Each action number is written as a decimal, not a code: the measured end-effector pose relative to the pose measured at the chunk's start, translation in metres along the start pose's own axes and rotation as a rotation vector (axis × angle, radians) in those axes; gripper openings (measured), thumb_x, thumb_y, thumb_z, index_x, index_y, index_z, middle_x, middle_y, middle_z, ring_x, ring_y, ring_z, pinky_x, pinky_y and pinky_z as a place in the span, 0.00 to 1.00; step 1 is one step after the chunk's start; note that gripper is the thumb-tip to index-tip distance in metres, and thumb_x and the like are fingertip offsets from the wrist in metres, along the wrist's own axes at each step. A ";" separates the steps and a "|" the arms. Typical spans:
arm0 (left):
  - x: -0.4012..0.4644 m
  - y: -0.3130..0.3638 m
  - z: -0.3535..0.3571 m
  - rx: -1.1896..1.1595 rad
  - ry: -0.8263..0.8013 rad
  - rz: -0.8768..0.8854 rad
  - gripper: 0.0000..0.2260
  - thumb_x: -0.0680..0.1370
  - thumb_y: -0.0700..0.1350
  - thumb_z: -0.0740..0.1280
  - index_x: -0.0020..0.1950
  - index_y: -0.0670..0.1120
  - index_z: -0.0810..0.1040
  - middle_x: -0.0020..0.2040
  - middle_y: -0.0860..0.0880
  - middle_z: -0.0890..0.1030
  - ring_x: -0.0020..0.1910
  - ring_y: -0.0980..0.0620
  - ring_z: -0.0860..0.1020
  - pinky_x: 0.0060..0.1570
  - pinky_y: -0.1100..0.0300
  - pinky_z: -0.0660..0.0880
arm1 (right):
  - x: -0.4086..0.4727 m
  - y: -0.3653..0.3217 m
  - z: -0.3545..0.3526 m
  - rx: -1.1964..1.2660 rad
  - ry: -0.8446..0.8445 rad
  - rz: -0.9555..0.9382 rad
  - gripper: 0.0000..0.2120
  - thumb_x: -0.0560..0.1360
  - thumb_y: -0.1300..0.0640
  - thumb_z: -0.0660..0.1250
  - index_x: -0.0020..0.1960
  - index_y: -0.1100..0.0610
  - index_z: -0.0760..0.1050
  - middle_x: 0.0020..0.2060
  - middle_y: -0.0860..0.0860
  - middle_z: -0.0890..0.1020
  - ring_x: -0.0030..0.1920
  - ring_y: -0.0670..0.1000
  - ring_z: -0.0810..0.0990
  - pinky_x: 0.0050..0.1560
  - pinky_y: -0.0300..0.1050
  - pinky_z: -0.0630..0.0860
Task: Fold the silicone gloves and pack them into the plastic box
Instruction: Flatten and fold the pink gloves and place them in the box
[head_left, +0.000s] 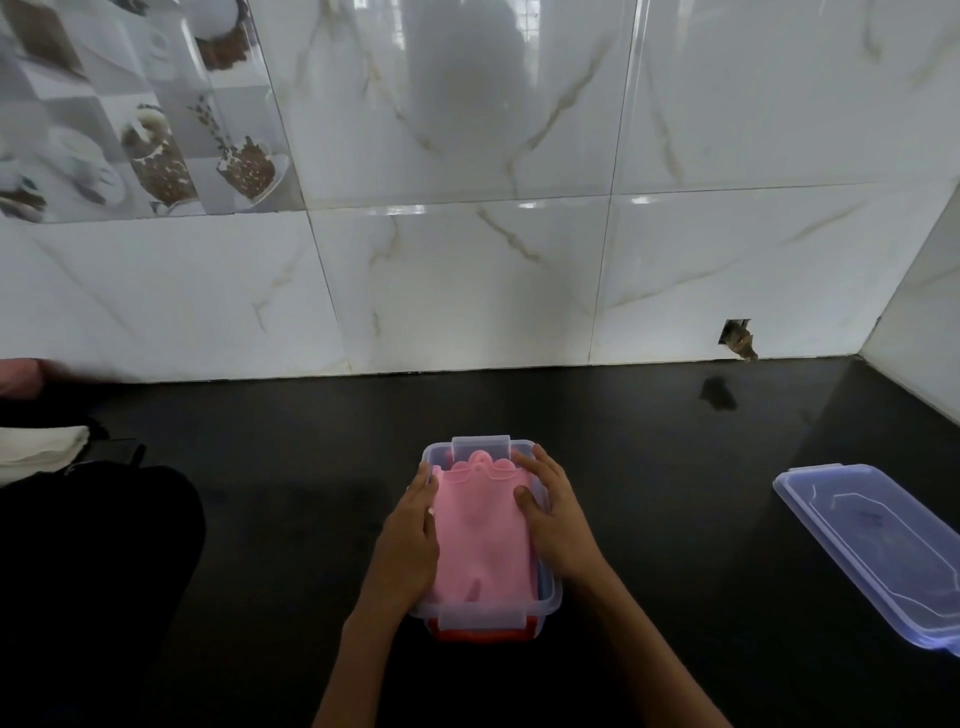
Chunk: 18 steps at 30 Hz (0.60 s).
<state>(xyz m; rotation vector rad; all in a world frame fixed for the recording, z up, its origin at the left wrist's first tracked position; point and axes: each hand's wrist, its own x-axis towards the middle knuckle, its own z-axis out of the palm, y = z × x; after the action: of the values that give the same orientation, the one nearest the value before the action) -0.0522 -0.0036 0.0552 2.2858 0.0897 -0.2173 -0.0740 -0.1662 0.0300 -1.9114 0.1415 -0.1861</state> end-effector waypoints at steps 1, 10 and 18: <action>-0.001 -0.002 -0.003 0.040 -0.005 0.011 0.21 0.80 0.48 0.62 0.71 0.44 0.65 0.69 0.42 0.71 0.66 0.45 0.71 0.67 0.51 0.68 | 0.001 -0.001 0.002 0.013 -0.010 -0.002 0.20 0.79 0.50 0.59 0.71 0.48 0.63 0.75 0.46 0.57 0.72 0.49 0.61 0.70 0.52 0.65; -0.012 0.072 0.032 0.130 0.114 0.530 0.20 0.81 0.40 0.56 0.74 0.44 0.61 0.76 0.49 0.62 0.76 0.52 0.56 0.73 0.59 0.56 | -0.009 0.021 -0.074 0.079 0.159 0.002 0.18 0.81 0.53 0.54 0.71 0.48 0.64 0.69 0.42 0.66 0.69 0.39 0.62 0.66 0.34 0.61; -0.052 0.163 0.199 -0.031 -0.446 0.726 0.24 0.81 0.39 0.56 0.76 0.44 0.53 0.78 0.49 0.54 0.77 0.53 0.52 0.75 0.56 0.53 | -0.078 0.068 -0.218 -0.134 0.621 0.202 0.16 0.81 0.58 0.56 0.68 0.55 0.68 0.66 0.47 0.72 0.68 0.45 0.68 0.68 0.33 0.60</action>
<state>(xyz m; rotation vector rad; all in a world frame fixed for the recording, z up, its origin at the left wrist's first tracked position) -0.1070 -0.2605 0.0557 2.0365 -0.9362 -0.3259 -0.1943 -0.3752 0.0339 -1.9000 0.7750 -0.6421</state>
